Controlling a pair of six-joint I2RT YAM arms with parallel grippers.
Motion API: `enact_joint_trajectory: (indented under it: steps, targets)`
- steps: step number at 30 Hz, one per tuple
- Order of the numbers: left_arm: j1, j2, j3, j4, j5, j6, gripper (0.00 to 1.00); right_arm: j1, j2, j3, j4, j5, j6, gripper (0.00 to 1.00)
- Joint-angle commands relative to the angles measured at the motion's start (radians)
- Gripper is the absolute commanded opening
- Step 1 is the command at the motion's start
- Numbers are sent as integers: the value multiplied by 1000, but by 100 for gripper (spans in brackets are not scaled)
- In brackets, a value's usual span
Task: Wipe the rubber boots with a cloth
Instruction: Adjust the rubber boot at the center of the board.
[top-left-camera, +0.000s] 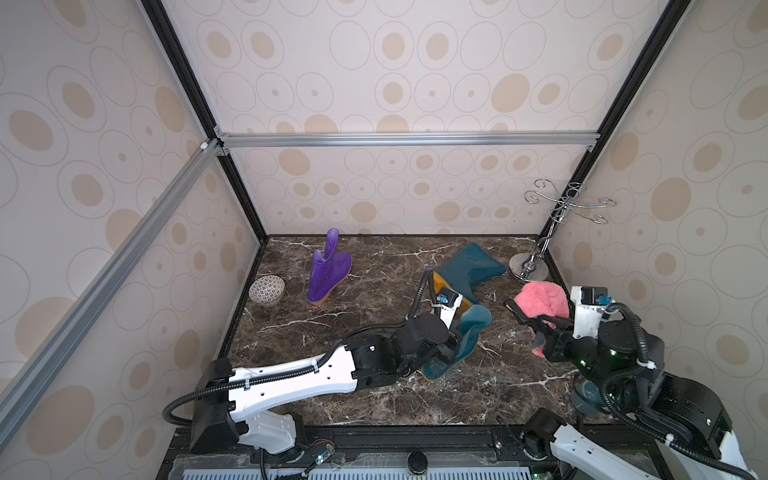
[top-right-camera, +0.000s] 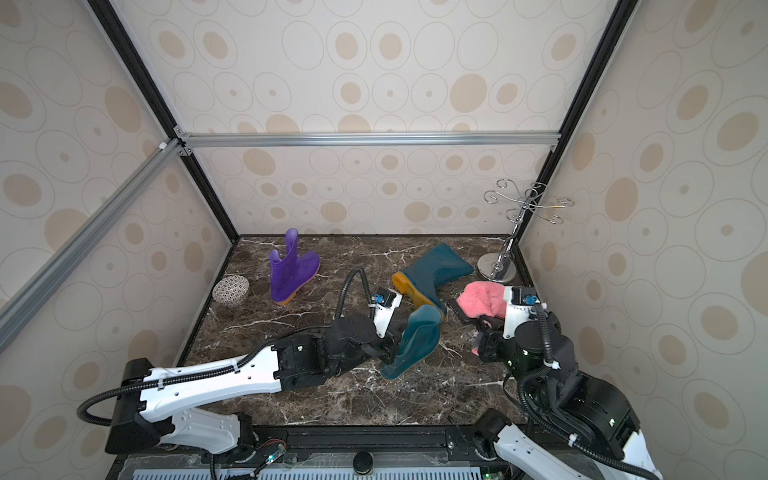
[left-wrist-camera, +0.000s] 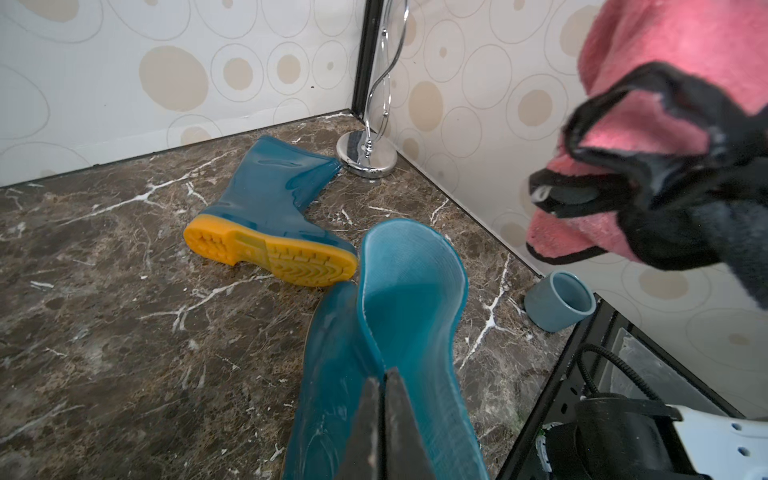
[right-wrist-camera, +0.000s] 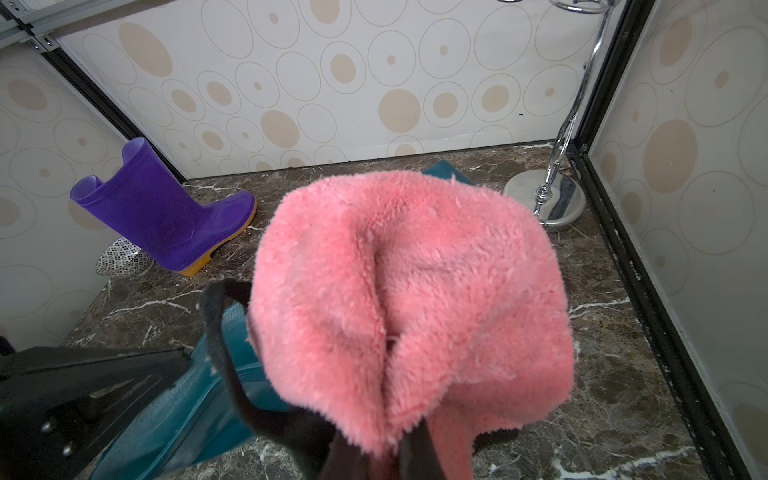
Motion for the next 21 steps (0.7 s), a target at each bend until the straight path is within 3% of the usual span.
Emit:
enact_joint_trajectory:
  steps: [1,11,21]
  targets:
    - [50,-103,-95,59,-73,-71,0,-3,33,-11,10,-37,-9,0]
    - [151,-275,-322,-21,-52,-82,0,-3,158,-66,135,-205,6,0]
    - [213,-426,-505,-123,-117,-82,0,-1,256,-151,234,-334,53,0]
